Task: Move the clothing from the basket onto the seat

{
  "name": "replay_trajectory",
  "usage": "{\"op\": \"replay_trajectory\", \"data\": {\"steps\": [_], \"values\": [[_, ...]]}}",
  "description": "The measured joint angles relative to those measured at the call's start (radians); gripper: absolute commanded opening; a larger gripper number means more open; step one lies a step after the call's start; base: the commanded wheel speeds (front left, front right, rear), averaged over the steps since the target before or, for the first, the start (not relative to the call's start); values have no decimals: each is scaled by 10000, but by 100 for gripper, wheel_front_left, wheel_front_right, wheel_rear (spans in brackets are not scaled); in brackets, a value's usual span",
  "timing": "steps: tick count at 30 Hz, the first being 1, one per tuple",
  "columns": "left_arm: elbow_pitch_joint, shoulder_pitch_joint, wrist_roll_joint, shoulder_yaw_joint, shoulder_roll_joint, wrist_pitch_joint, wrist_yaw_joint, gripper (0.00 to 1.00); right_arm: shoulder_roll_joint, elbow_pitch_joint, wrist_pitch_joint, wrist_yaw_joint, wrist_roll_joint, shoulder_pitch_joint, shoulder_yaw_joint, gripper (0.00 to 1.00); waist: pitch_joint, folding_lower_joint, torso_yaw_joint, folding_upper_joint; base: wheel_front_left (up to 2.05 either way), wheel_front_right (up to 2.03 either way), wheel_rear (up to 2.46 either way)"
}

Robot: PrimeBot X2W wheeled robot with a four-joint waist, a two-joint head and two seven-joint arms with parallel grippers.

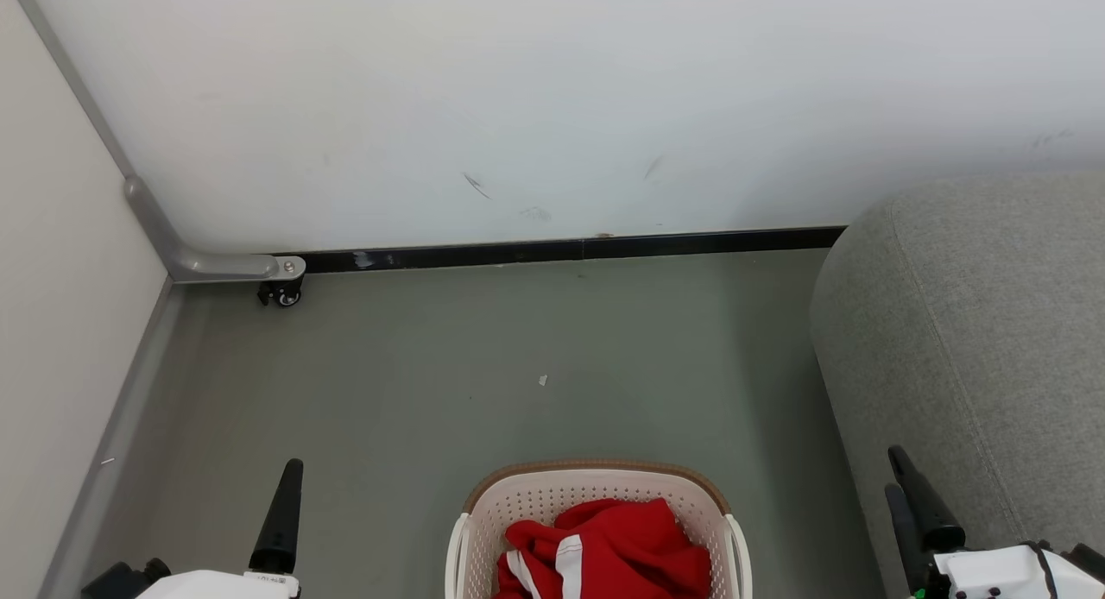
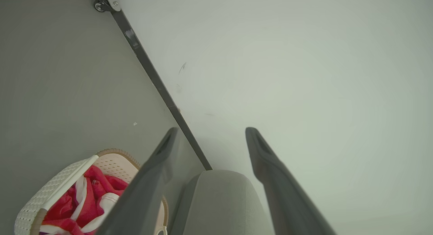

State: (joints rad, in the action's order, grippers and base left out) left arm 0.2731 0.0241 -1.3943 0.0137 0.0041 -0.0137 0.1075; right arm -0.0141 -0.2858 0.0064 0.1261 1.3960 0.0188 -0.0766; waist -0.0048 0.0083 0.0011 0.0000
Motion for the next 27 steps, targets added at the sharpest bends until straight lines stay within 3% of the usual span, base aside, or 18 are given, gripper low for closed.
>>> {"op": "replay_trajectory", "data": {"steps": [8,14,20,27], "values": [[-261,90,1425,324,31,284,-173,100,-2,249,-268,0,-1147,0,-2,100,-63,68,-1,0,0,0,0],[-449,105,2708,663,107,518,-357,100,-19,472,-506,0,-2234,0,-4,100,-97,90,3,0,0,0,0],[-637,109,3929,1012,155,748,-537,100,-44,606,-698,0,-3515,0,67,100,-107,84,9,0,0,0,0],[-792,114,5335,1455,272,982,-834,100,-63,784,-938,0,-5108,2,242,100,-78,26,17,0,0,0,0]]}}
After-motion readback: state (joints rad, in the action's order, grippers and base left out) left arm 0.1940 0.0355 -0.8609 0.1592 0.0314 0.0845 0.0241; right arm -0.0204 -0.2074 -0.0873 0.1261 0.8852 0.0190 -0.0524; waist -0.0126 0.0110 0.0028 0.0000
